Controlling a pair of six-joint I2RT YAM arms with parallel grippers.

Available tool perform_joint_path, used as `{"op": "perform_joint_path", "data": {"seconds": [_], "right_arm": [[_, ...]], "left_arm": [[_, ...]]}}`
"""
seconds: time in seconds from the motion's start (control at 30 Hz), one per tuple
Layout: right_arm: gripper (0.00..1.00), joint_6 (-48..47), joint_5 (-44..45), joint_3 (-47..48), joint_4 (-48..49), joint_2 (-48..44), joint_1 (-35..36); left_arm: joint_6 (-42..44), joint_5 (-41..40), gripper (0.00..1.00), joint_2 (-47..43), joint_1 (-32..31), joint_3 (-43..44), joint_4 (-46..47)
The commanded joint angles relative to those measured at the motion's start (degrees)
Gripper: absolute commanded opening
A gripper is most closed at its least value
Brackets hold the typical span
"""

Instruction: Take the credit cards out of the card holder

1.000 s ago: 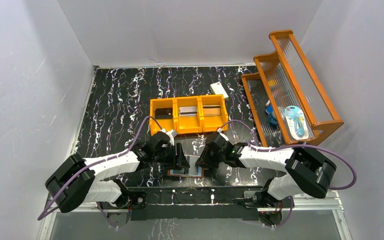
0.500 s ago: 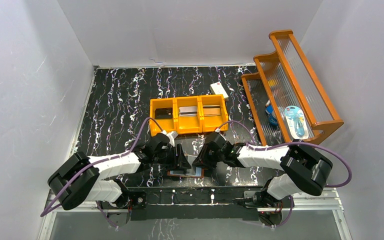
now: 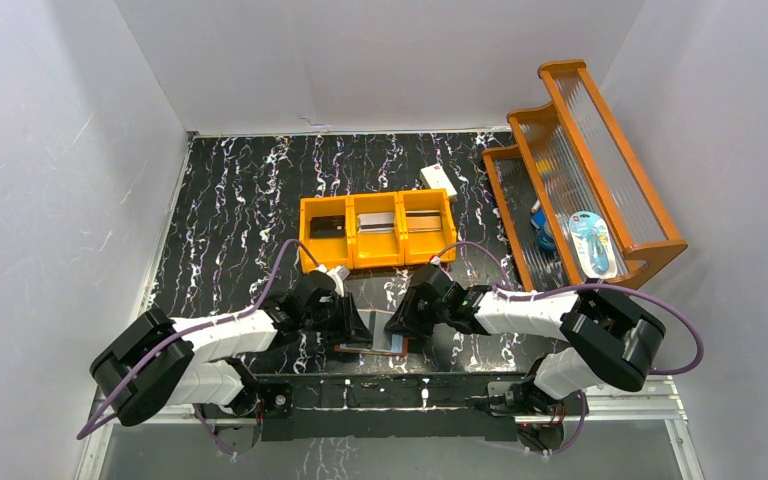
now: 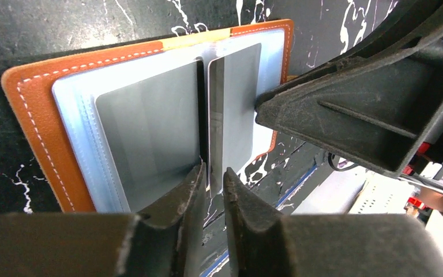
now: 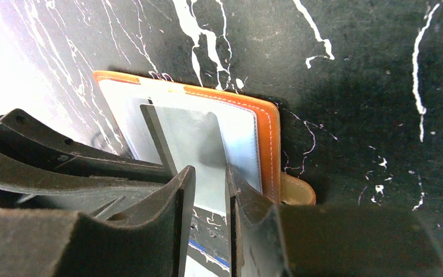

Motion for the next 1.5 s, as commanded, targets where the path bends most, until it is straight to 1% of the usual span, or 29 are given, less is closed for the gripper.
{"op": "perform_joint_path", "data": {"seconds": [0.0, 0.17, 0.4, 0.67, 0.83, 0.87, 0.97, 1.03, 1.23, 1.47], "right_arm": [[0.35, -1.02, 1.81, -2.00, -6.59, 1.76, -0.09], [0.36, -0.91, 1.82, -2.08, -6.59, 1.72, -0.11], [0.36, -0.99, 2.44, -1.79, -7.55, 1.71, -0.15], [0.36, -1.26, 3.14, -0.94, -8.87, 1.72, -0.11], [0.36, -1.73, 3.28, -0.71, -9.18, 1.47, -0.09], [0.36, -2.08, 3.40, -0.42, -9.33, 1.38, -0.12], [0.36, -3.61, 3.54, 1.57, -10.57, 0.90, -0.20], [0.36, -5.35, 3.41, 3.24, -11.26, 0.28, -0.17], [0.38, -9.76, 1.32, 7.79, -10.72, -1.31, -0.18], [0.40, -11.01, -0.73, 10.06, -8.98, 1.11, -0.20]], "left_arm": [[0.42, -0.56, 0.12, -1.27, -0.06, -0.56, -1.27], [0.75, 1.88, 0.00, -0.10, -0.06, 0.86, -0.20], [1.93, 0.37, 0.00, -0.56, 0.00, 2.29, -4.16], [2.70, -2.55, 0.00, -3.55, 0.00, 1.99, -9.67], [3.13, -2.61, 0.00, -4.70, -0.06, 2.01, -9.56], [3.22, -2.22, 0.01, -4.73, -0.02, 2.00, -9.04], [3.32, -1.00, 0.11, -4.28, -0.08, 2.25, -7.27], [3.41, -0.09, 0.15, -3.56, -0.01, 2.40, -6.32], [3.06, 0.75, 0.16, -1.91, 0.02, 2.47, -5.27], [3.06, 0.40, 0.16, -2.56, -0.01, 2.32, -5.78]]}}
